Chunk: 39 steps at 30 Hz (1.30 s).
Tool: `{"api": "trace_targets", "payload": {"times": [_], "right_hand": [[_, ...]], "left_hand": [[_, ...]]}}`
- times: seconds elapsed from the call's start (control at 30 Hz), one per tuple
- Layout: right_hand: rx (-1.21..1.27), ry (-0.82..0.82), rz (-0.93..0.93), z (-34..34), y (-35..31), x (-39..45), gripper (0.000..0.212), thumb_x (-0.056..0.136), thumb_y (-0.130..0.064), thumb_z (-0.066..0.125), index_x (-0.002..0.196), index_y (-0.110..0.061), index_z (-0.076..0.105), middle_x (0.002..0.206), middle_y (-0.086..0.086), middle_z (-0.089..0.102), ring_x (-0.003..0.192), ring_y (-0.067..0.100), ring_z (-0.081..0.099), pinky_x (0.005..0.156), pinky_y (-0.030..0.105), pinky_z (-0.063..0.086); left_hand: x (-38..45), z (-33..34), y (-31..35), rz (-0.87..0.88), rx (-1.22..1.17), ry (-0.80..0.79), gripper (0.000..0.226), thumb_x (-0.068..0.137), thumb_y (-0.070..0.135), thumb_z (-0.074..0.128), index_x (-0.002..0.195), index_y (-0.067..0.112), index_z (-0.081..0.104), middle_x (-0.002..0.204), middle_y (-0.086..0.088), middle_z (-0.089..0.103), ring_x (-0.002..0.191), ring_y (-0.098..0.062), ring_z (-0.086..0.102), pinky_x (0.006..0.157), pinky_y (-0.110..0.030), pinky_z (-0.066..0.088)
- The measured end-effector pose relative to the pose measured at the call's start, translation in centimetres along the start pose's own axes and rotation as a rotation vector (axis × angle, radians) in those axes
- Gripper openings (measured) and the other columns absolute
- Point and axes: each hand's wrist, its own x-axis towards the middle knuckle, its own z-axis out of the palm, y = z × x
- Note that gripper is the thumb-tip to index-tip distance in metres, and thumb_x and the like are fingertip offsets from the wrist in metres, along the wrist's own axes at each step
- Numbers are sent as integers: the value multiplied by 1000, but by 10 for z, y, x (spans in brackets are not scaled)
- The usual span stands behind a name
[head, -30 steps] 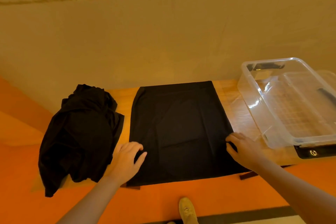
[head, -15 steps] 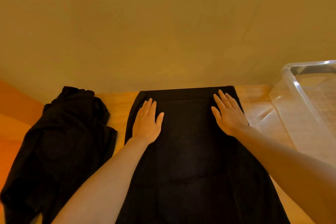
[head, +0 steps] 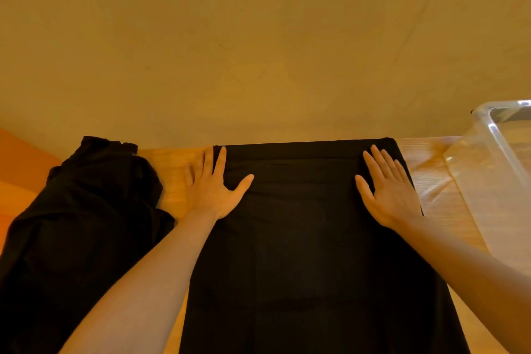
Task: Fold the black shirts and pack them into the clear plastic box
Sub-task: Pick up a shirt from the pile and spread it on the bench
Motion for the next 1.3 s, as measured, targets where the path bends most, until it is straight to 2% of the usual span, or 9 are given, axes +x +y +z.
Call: {"api": "trace_targets", "payload": {"times": [0.17,0.33,0.5,0.6,0.73,0.93,1.1,1.2,1.3], "right_hand": [[-10,17,14,-1,5,6,79,88,-62,6,154,-19,8,161,-5,-4,146,8,-13,121,34,-5],[-28,-8,12,-2,11,18,77,89,-61,7,154,-20,7,161,-4,-3,146,7,-13,120,32,-7],[31,63,-87,-8,12,3,72,93,-54,11,153,-15,16,161,-1,8,147,10,-3,121,33,-2],[63,46,-187,-11,2,-42,58,100,-45,26,152,-19,22,160,-4,12,147,7,1,120,31,1],[80,-64,-269,-10,-12,-124,55,98,-38,41,149,-25,26,158,-8,15,147,5,6,119,30,7],[29,-152,-270,1,-15,-217,60,94,-53,14,148,-29,22,158,-10,12,147,7,4,120,34,10],[8,-143,-256,9,-3,-273,61,96,-54,15,150,-27,23,160,-7,14,148,8,2,119,37,12],[-48,-140,-256,11,10,-293,62,96,-54,29,151,-26,20,160,-4,13,148,10,-1,118,41,16],[-140,-109,-276,13,21,-303,78,84,-27,70,150,-22,27,158,1,22,148,18,12,114,43,24]], "left_hand": [[2,-1,1,150,34,209,80,89,71,16,153,24,18,162,-2,8,149,-19,1,118,-44,-3],[10,5,-1,156,81,39,72,94,66,13,154,28,4,162,1,-3,148,-15,-12,120,-42,-3],[-3,-2,3,199,57,134,63,100,56,11,154,24,9,162,-1,1,148,-16,-7,119,-41,-6],[-46,0,7,352,-38,190,60,100,50,17,153,21,21,161,1,11,148,-13,1,119,-38,-2],[-129,9,3,517,-59,108,55,101,45,26,150,21,31,159,4,20,148,-9,7,120,-35,7],[-234,26,-25,545,-44,-33,55,100,51,28,150,25,29,159,8,19,147,-5,5,120,-28,5],[-284,32,-58,574,66,-76,67,95,60,40,150,21,31,158,2,21,147,-16,15,117,-36,15],[-297,33,-76,570,154,-54,71,88,45,63,147,18,36,156,-3,27,144,-22,27,115,-40,23],[-303,34,-84,557,199,28,76,66,7,85,135,11,53,141,-11,50,132,-26,46,108,-41,40]]}}
